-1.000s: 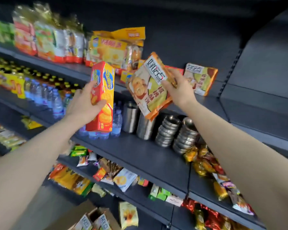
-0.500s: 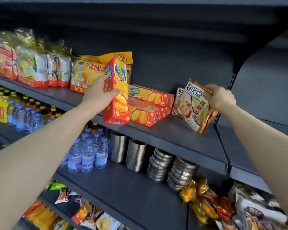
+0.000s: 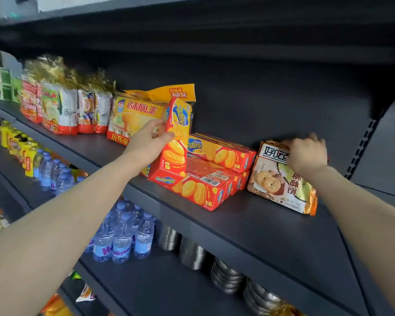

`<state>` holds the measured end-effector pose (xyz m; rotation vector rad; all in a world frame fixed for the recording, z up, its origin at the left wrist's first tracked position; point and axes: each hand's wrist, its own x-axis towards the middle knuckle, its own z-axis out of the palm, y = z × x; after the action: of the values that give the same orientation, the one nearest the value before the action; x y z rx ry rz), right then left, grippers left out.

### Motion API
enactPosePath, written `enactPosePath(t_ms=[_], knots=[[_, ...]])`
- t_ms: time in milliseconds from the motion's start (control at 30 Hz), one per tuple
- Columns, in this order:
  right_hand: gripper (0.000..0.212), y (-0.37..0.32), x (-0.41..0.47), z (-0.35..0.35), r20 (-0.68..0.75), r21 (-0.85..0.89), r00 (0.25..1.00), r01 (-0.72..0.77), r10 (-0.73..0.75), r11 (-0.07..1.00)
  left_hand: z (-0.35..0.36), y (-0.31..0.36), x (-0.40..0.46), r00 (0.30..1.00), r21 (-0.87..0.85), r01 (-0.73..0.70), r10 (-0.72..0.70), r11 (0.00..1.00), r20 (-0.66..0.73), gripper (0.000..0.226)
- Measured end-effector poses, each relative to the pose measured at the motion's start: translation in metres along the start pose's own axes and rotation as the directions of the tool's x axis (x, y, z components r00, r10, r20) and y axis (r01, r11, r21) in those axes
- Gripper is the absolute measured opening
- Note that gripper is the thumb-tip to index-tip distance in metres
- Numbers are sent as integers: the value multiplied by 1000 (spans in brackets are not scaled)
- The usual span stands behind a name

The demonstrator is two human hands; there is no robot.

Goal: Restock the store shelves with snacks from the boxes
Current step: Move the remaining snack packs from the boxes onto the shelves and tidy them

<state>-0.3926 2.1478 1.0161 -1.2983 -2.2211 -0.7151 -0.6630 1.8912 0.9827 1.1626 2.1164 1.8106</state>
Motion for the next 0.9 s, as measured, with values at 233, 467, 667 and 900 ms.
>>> enactPosePath(t_ms=[233, 467, 667, 900], knots=[[35, -74, -1, -22, -263, 312, 953, 232, -151, 921, 24, 18, 4, 999, -107, -18, 21, 994, 31, 54], [47, -116, -10, -46, 179, 931, 941, -67, -288, 360, 43, 36, -4, 980, -100, -103, 119, 990, 161, 53], [38, -121, -4, -43, 310, 940, 927, -332, -213, -79, 40, 33, -7, 928, 120, -312, 276, 942, 249, 42], [66, -98, 44, -62, 88, 912, 984, -17, -156, 409, 3, -31, -3, 931, 602, -358, 223, 714, 288, 31]])
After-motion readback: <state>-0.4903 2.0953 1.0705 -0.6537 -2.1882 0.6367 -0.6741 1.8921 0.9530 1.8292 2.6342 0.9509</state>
